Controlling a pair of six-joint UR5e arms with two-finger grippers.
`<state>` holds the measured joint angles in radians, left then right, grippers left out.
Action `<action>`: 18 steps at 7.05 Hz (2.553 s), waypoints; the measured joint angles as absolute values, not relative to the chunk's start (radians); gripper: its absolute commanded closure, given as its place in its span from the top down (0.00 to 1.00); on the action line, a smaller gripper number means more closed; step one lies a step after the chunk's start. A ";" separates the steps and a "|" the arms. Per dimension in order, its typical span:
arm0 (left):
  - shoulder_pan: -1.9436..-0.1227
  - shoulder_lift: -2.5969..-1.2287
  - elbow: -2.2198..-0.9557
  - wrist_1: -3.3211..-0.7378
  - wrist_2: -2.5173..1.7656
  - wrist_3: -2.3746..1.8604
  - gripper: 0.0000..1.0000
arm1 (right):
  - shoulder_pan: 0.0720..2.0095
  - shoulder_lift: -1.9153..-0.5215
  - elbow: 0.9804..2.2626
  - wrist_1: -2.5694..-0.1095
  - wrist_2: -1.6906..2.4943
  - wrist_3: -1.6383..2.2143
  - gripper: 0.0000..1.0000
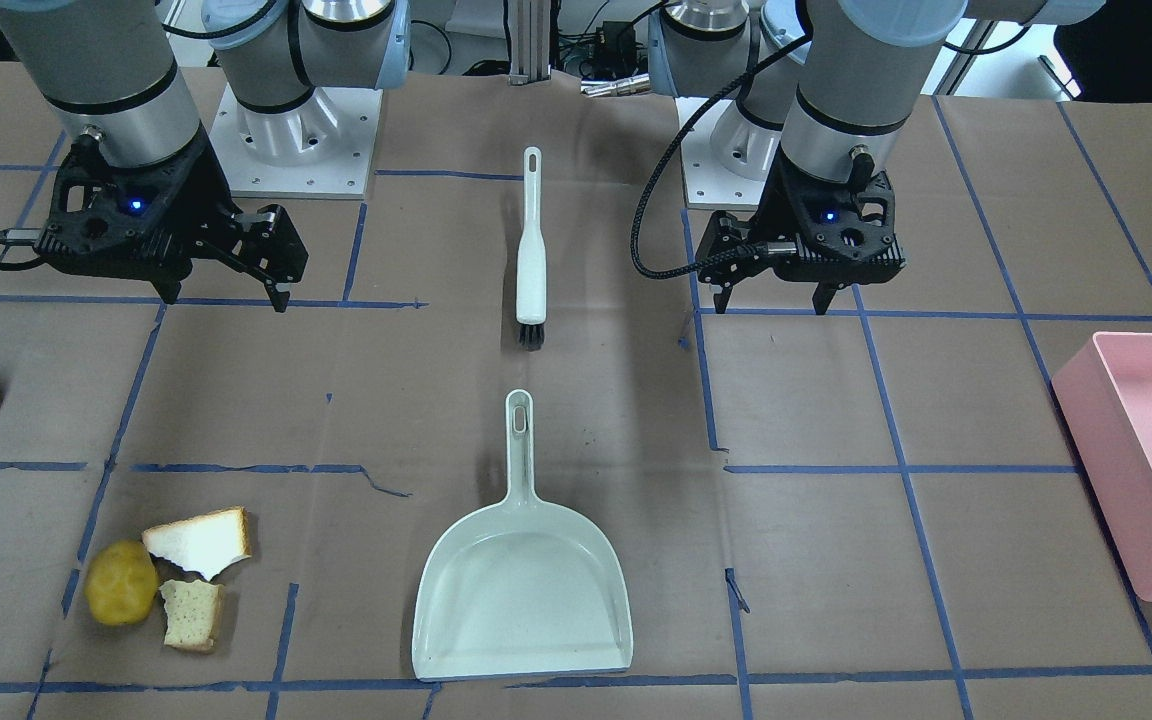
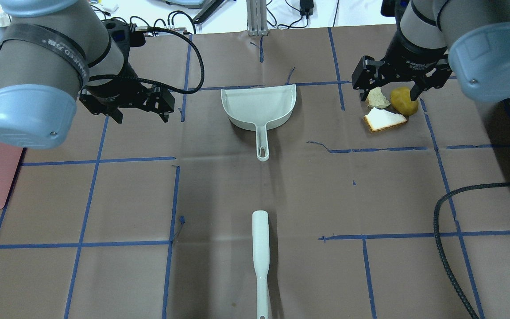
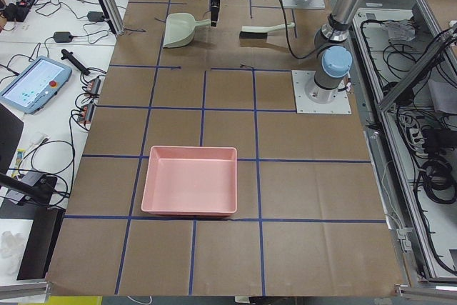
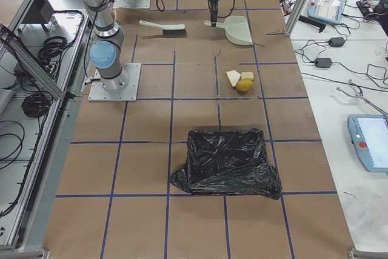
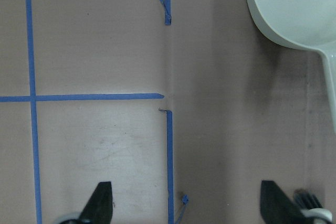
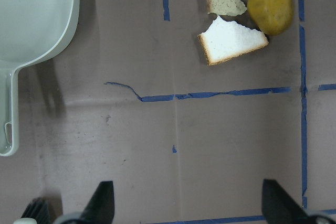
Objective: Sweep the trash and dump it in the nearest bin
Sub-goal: 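Move the left gripper down to the white brush handle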
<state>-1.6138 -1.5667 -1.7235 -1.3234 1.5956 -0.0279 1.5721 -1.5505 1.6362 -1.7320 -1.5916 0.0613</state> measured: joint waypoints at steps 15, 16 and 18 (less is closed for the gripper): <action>-1.910 -1.493 -1.903 -1.194 1.597 -0.316 0.89 | 1.574 -1.552 1.627 -1.739 -1.585 0.063 1.00; -1.962 -1.473 -1.965 -1.142 1.598 -0.335 0.89 | 1.574 -1.552 1.627 -1.739 -1.586 0.063 1.00; -2.060 -1.417 -2.104 -0.994 1.604 -0.391 0.90 | 1.574 -1.552 1.628 -1.738 -1.589 0.064 1.00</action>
<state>-2.0597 -1.4171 -2.1045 -0.9944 1.6036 -0.3908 1.5739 -1.5524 1.6280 -1.7382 -1.5888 0.0642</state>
